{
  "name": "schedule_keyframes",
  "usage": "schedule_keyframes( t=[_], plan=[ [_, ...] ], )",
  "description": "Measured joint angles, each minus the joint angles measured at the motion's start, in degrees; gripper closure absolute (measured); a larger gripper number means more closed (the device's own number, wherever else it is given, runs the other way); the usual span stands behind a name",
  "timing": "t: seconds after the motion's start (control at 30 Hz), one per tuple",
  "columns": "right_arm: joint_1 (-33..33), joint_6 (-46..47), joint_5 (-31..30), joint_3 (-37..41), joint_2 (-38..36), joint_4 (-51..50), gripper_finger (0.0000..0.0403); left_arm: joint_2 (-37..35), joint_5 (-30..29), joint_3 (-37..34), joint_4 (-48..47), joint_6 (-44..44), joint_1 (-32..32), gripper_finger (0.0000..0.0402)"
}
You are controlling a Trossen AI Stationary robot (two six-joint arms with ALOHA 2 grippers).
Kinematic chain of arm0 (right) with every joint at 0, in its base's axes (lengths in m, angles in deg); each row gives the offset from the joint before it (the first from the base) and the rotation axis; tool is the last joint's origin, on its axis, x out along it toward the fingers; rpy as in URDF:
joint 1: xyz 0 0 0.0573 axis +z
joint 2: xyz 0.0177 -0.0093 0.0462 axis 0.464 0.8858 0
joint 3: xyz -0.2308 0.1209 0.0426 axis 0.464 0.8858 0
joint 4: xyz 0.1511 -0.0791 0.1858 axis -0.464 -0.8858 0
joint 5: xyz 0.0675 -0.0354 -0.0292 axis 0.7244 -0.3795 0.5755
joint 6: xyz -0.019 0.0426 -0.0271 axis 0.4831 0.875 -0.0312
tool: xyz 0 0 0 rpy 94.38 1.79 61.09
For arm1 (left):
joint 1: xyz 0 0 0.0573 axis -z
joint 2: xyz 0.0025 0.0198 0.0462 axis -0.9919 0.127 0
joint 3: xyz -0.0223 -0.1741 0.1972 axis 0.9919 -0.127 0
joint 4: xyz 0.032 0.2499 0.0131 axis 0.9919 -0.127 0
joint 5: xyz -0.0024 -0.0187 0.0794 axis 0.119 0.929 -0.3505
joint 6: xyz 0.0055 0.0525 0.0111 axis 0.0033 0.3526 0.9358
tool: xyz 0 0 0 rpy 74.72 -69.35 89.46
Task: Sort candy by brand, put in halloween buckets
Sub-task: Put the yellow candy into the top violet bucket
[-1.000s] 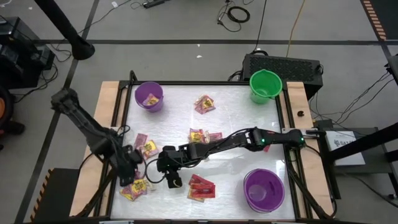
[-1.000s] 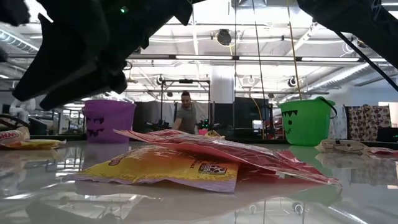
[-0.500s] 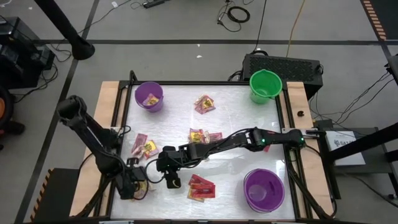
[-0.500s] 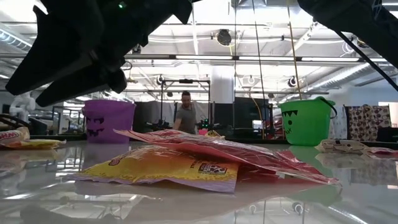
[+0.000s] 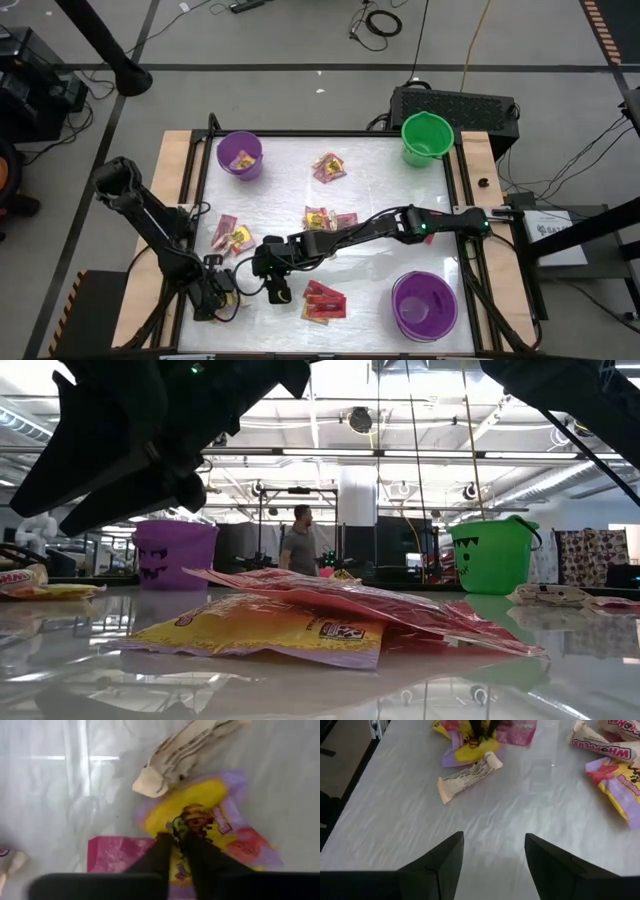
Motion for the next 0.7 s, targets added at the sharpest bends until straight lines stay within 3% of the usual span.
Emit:
schedule_keyframes(
  t=[0.07,0.2,0.37,0.57,0.7],
  plan=[
    [-0.1,-0.4,0.0,0.0,0.0,0.3,0.0200,-1.7,-0.1,0.5,-0.9,0.5,0.0,0.0391],
    [-0.4,-2.1,0.0,0.0,0.0,2.6,0.0200,-6.7,-0.6,1.1,-7.2,0.5,0.0,0.0395],
    [-0.8,-6.0,0.0,0.0,0.0,6.4,0.0200,-15.0,-3.1,1.4,-8.6,0.2,0.0,0.0398],
    [-1.0,-11.6,0.0,0.0,0.0,12.4,0.0200,-21.5,-15.5,1.4,-10.7,-4.5,-1.8,0.0399],
    [-1.2,-13.4,-0.1,-0.1,0.0,13.3,0.0200,-21.8,-19.8,1.4,-12.7,-6.0,-4.5,0.0399]
  ],
)
